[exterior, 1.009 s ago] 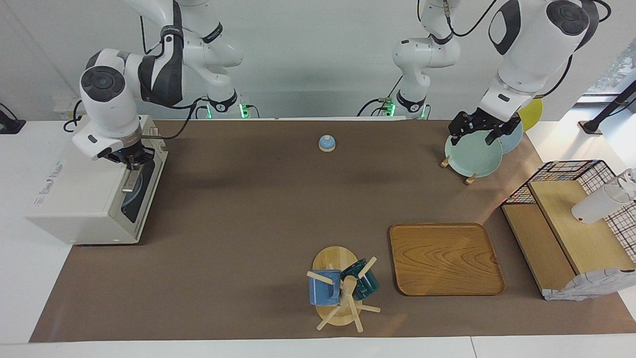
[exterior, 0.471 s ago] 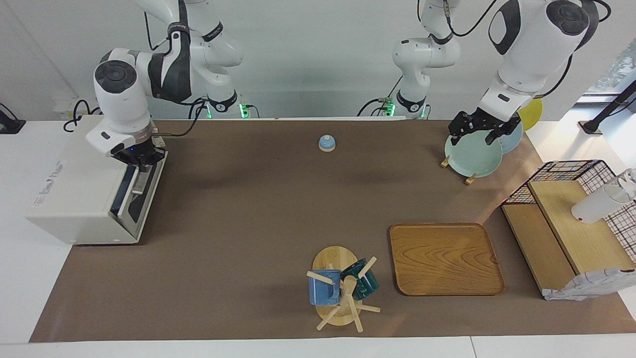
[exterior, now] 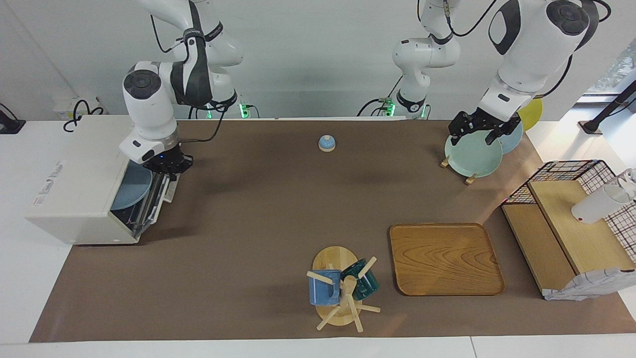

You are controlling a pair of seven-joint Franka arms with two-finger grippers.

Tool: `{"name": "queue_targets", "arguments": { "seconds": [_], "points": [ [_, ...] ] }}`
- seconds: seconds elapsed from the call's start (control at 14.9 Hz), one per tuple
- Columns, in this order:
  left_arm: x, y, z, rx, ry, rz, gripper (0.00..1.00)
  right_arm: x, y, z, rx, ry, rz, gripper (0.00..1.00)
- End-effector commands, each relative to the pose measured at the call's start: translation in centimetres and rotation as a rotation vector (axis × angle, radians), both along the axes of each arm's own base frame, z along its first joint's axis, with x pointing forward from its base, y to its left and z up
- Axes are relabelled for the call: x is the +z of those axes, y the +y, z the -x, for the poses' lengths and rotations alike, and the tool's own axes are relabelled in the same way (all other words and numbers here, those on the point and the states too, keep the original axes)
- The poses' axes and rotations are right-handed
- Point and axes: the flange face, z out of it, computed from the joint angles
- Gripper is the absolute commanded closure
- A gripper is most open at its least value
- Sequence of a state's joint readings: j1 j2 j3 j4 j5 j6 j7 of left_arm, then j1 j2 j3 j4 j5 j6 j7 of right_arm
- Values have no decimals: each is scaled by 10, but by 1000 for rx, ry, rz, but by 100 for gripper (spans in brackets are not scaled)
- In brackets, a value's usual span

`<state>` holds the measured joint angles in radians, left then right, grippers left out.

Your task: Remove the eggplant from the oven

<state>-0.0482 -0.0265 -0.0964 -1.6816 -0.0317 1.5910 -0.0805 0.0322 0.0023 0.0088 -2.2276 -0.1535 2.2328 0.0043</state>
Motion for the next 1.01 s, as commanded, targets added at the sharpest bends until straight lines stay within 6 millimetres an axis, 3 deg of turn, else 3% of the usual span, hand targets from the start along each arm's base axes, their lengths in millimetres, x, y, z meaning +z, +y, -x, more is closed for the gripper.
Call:
{"name": "queue_targets", "arguments": {
  "seconds": [0.0,0.07,0.2,0.47,0.61,0.67,0.74,0.81,0.94],
  "points": [
    [6,2,1,3,-12,3,0,-47,-10,-7,-42,-15,-9,100],
    [6,2,1,3,-12,3,0,-59,-8,-9,-56,-12,-11,100],
    [6,1,1,0,-13,3,0,-59,12,-10,-51,-11,-12,100],
    [5,-2,2,-5,-7,2,0,-59,24,-9,-166,4,-97,100],
    [6,-3,3,-8,-9,2,0,-34,65,-17,-176,39,-155,100],
    [6,-2,3,-7,-7,2,0,-18,66,-23,-183,63,-151,100],
    [6,-2,3,-7,-7,2,0,-2,62,-27,-191,80,-149,57],
    [5,-1,2,-3,-6,2,0,13,58,-26,-192,95,-142,43],
    [6,0,3,0,-4,2,0,38,34,-20,-139,74,-16,43]
  ]
}}
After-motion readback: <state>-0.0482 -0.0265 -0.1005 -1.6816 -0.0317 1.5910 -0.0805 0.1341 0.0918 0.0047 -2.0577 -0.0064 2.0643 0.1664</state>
